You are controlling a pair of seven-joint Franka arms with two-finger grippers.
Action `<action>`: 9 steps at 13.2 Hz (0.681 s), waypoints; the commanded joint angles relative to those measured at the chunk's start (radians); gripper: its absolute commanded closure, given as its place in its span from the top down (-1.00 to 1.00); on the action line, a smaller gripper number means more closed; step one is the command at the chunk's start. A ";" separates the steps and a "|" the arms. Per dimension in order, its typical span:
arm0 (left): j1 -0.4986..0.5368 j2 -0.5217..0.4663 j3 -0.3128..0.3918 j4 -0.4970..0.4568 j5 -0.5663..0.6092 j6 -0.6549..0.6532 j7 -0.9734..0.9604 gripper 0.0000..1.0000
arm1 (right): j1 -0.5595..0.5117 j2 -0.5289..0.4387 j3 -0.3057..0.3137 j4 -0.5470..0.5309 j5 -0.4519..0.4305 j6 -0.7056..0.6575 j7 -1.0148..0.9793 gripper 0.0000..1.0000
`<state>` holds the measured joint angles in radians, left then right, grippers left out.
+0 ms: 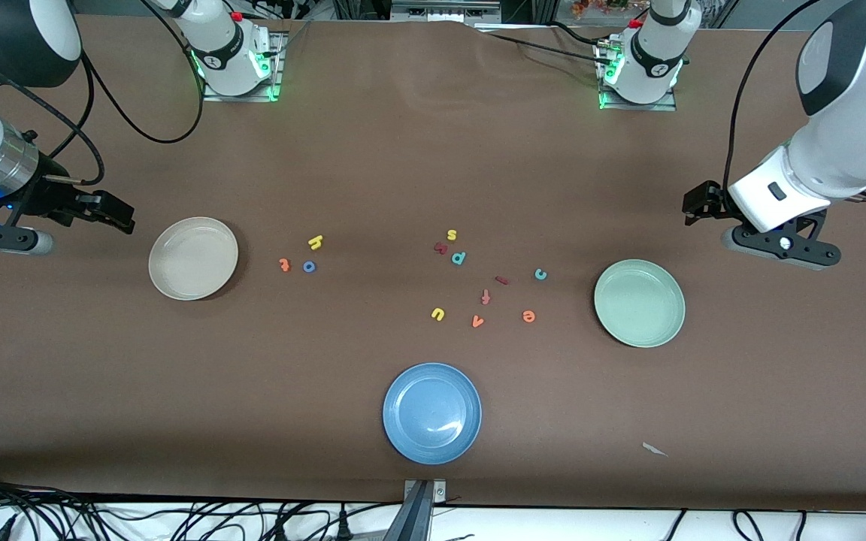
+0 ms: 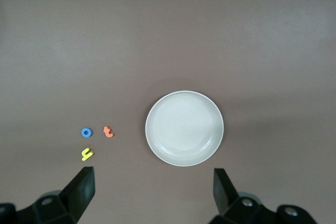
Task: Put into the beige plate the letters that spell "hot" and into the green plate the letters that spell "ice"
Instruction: 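Move the left gripper to the orange e while the right gripper reaches out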
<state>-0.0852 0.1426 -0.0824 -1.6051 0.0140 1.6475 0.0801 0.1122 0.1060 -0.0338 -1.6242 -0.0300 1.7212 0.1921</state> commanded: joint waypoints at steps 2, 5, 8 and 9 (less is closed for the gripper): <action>-0.054 0.061 0.001 0.030 0.011 -0.014 0.017 1.00 | 0.006 -0.009 0.000 0.003 -0.018 -0.014 0.007 1.00; -0.093 0.132 -0.006 0.042 0.009 0.015 0.015 1.00 | 0.006 -0.009 0.000 0.003 -0.016 -0.014 0.007 0.99; -0.160 0.260 -0.013 0.099 0.009 0.115 0.014 1.00 | 0.009 -0.009 0.000 0.001 -0.016 -0.014 0.006 0.99; -0.169 0.294 -0.014 0.106 0.004 0.153 0.014 1.00 | 0.009 -0.009 0.000 0.001 -0.016 -0.014 0.004 0.99</action>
<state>-0.2288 0.3419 -0.0973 -1.5770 0.0140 1.7686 0.0801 0.1142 0.1060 -0.0338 -1.6241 -0.0303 1.7204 0.1921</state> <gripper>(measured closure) 0.000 0.000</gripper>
